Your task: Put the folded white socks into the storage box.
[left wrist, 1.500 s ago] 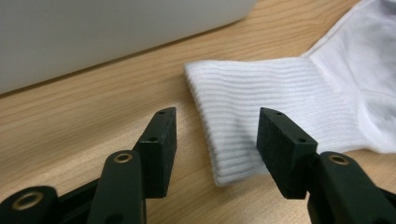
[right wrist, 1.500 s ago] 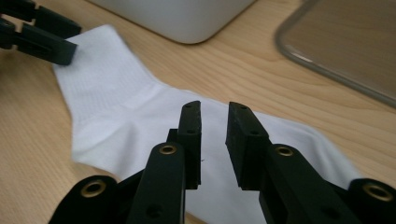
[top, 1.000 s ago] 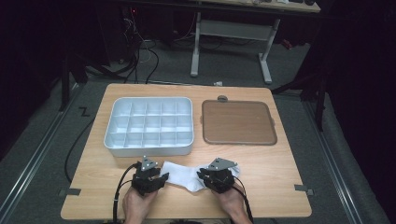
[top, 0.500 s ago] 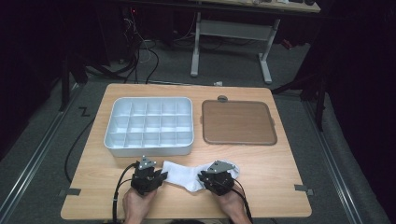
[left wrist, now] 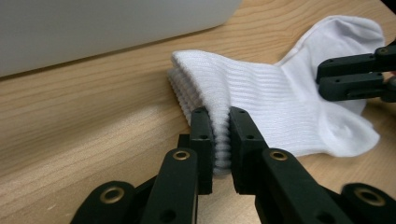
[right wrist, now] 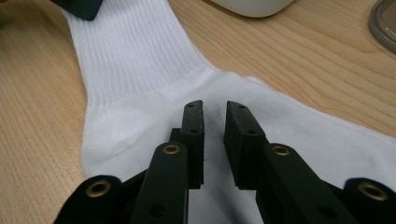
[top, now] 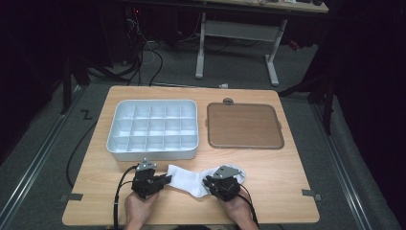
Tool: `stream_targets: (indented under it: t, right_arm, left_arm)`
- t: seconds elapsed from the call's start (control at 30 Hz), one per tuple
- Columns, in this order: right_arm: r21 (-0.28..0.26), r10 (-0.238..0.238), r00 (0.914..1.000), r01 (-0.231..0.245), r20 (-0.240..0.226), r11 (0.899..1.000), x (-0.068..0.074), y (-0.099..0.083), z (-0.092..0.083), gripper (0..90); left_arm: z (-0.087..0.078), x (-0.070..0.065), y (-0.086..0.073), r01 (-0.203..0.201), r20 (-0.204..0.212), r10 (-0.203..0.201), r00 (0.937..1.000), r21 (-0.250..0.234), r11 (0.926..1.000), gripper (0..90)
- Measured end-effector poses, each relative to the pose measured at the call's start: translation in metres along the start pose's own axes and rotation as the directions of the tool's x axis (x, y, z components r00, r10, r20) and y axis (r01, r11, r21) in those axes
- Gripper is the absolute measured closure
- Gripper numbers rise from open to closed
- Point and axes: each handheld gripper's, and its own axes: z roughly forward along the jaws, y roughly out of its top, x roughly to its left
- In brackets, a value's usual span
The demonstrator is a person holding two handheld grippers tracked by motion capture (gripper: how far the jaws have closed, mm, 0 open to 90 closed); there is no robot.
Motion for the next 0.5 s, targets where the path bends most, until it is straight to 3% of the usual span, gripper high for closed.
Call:
stream_targets:
  t: [0.13,0.27,0.5]
  right_arm:
    - [0.001,-0.008,1.0000,0.008,-0.002,1.000,0.000,0.000,0.000,78.5]
    - [0.007,-0.005,1.0000,0.005,-0.001,1.000,0.000,0.001,0.001,78.6]
    - [0.016,-0.018,0.9998,0.019,-0.008,1.000,0.004,0.005,0.003,78.8]
  left_arm:
    - [-0.004,-0.004,0.006,0.003,0.026,-0.003,0.9997,-0.003,1.0000,82.1]
    - [-0.008,-0.007,0.012,0.033,0.056,-0.033,0.9979,-0.004,0.9994,82.2]
    - [-0.015,-0.015,0.020,0.024,0.089,-0.023,0.9958,-0.019,0.9995,82.3]
